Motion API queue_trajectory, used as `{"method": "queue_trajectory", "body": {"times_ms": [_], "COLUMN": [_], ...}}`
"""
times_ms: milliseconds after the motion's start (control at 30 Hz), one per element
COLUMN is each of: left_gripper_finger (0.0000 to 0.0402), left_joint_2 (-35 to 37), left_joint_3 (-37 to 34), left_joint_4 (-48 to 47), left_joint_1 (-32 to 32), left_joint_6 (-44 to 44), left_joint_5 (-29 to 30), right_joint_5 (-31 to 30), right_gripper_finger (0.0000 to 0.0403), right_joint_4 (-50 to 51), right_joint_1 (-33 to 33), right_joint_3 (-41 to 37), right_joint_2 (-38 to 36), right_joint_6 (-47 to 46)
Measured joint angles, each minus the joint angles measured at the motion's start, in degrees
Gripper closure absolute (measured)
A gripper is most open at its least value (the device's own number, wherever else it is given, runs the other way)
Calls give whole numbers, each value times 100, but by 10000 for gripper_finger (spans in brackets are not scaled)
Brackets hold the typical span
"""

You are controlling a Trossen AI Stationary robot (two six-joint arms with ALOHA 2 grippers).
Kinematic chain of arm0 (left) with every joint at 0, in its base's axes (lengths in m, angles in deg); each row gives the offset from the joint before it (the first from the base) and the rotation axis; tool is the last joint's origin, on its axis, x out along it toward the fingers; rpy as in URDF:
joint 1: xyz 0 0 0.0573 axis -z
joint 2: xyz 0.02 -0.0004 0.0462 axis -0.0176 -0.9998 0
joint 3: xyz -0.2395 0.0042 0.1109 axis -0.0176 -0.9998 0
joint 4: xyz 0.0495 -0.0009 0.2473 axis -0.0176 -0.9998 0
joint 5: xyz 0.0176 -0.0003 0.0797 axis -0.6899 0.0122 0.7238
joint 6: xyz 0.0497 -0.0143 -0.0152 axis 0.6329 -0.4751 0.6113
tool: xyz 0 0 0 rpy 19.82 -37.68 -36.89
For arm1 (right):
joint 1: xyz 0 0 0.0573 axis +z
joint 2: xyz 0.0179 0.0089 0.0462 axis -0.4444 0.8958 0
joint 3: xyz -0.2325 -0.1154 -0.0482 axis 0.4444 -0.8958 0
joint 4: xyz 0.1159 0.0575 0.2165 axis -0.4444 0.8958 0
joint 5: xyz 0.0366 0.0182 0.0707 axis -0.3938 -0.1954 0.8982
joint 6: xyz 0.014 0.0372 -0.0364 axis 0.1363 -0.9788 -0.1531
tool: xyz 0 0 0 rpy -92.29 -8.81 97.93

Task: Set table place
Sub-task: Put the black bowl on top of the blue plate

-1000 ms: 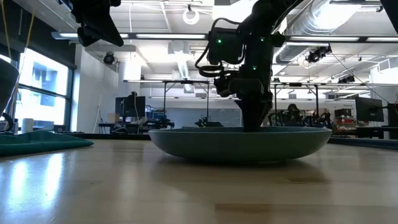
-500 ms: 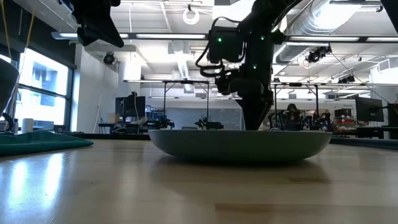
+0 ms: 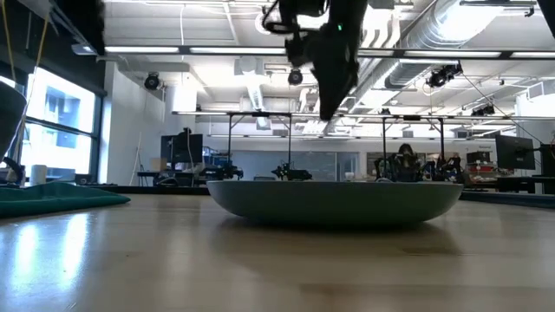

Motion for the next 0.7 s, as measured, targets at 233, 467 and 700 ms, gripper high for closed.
{"method": "queue_trajectory", "body": {"times_ms": [233, 467, 700], "left_gripper_finger": [378, 271, 182], "left_joint_2": [-1026, -1922, -2383], "left_joint_3": [626, 636, 636], "left_joint_4": [-376, -260, 643], "left_joint_1": [869, 1262, 1244], "left_joint_6": [-159, -367, -486], "left_joint_5": [-1010, -1253, -1862], "right_joint_5": [-509, -613, -609], "right_gripper_finger": [336, 336, 336], "right_joint_4": [716, 1202, 1670], "right_joint_1": [2, 2, 2], "right_joint_3": [1280, 2169, 2488], "right_joint_2": [1, 0, 0], "right_joint_6": [508, 854, 862]}}
